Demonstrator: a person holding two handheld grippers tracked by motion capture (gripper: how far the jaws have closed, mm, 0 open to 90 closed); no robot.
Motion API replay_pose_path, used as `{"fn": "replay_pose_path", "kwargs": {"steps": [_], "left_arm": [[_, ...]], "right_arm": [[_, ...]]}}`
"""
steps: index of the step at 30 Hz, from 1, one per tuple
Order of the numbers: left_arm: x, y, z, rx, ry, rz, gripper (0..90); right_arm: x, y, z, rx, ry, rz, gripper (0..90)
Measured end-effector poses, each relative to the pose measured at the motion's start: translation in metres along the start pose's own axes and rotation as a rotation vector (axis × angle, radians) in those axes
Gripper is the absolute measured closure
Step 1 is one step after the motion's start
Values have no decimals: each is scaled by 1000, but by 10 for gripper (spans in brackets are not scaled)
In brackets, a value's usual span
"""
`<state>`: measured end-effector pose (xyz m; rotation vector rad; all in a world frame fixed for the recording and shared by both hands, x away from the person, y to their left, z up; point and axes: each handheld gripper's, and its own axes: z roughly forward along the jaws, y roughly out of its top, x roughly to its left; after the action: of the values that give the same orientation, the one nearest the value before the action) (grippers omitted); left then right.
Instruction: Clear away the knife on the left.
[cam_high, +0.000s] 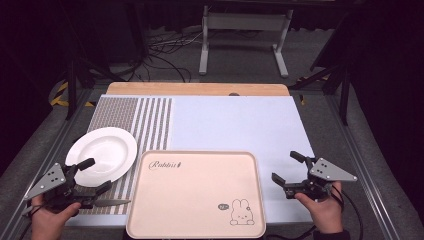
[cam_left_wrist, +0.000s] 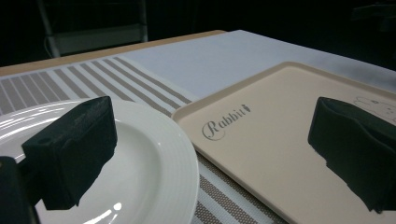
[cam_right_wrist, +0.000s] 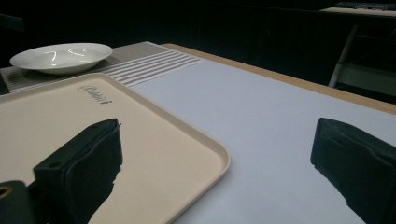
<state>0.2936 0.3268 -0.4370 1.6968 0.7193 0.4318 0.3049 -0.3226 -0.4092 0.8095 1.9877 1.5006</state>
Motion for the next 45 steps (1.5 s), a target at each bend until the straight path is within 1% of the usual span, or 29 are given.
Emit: {"fn": "replay_pose_path", "kwargs": {"steps": [1, 3, 4, 6, 7, 9, 12, 14, 15, 19, 20, 21, 23, 25, 26, 27, 28, 29, 30, 32, 33, 34, 35, 37, 42, 45], "left_arm": [[0, 2, 0, 9, -4, 4, 22], [-2, 7, 1, 35, -27, 16, 29], [-2, 7, 1, 35, -27, 16, 34], [-3, 9, 2, 69, -43, 37, 41], [-4, 10, 3, 87, -52, 40, 49], [-4, 11, 5, 131, -59, 67, 60], [-4, 13, 5, 192, -75, 88, 79], [-3, 15, 4, 232, -82, 112, 85], [-3, 16, 4, 252, -89, 111, 87], [-1, 20, 3, 338, -97, 159, 94], [-1, 21, 3, 357, -92, 176, 97], [0, 21, 3, 383, -85, 202, 98], [1, 22, 3, 405, -86, 219, 98], [2, 23, 4, 427, -98, 238, 95], [2, 23, 4, 452, -105, 252, 96], [2, 23, 4, 452, -105, 252, 99], [2, 23, 4, 473, -105, 265, 99], [2, 23, 4, 505, -109, 287, 102], [2, 23, 4, 505, -109, 287, 104], [2, 24, 4, 531, -114, 300, 111], [2, 24, 5, 551, -116, 306, 115], [2, 24, 5, 551, -116, 306, 115], [2, 23, 6, 574, -122, 313, 115], [3, 23, 7, 600, -129, 325, 119], [4, 25, 7, 650, -147, 342, 146], [3, 27, 7, 697, -160, 370, 161]], "right_arm": [[0, 0, 0, -2, 4, 0, 29], [0, 0, -1, 2, 11, -4, 31], [0, -1, -1, 2, 8, 0, 31], [-1, -1, -2, -1, 9, 5, 30], [-1, -1, -2, -3, 6, 9, 30], [-2, -2, -2, -4, 4, 13, 30], [-1, -2, -1, -3, 14, 11, 30], [-1, -2, 0, -2, 20, 10, 31], [-1, -2, 0, 1, 20, 9, 31], [0, -3, 3, 5, 29, 11, 32], [0, -3, 3, 8, 34, 12, 32], [0, -3, 3, 8, 31, 12, 33], [0, -4, 4, 9, 37, 13, 33], [0, -4, 4, 15, 36, 12, 33], [0, -5, 4, 14, 38, 13, 33], [0, -5, 4, 14, 38, 13, 33], [-1, -5, 4, 13, 38, 12, 33], [-1, -5, 5, 16, 37, 11, 33], [-1, -5, 5, 16, 37, 11, 33], [0, -5, 5, 17, 39, 11, 33], [0, -6, 6, 17, 41, 10, 33], [0, -6, 6, 17, 41, 10, 33], [0, -6, 6, 17, 42, 11, 33], [0, -6, 6, 17, 44, 9, 33], [0, -6, 7, 21, 45, 9, 33], [1, -6, 7, 24, 48, 12, 33]]}}
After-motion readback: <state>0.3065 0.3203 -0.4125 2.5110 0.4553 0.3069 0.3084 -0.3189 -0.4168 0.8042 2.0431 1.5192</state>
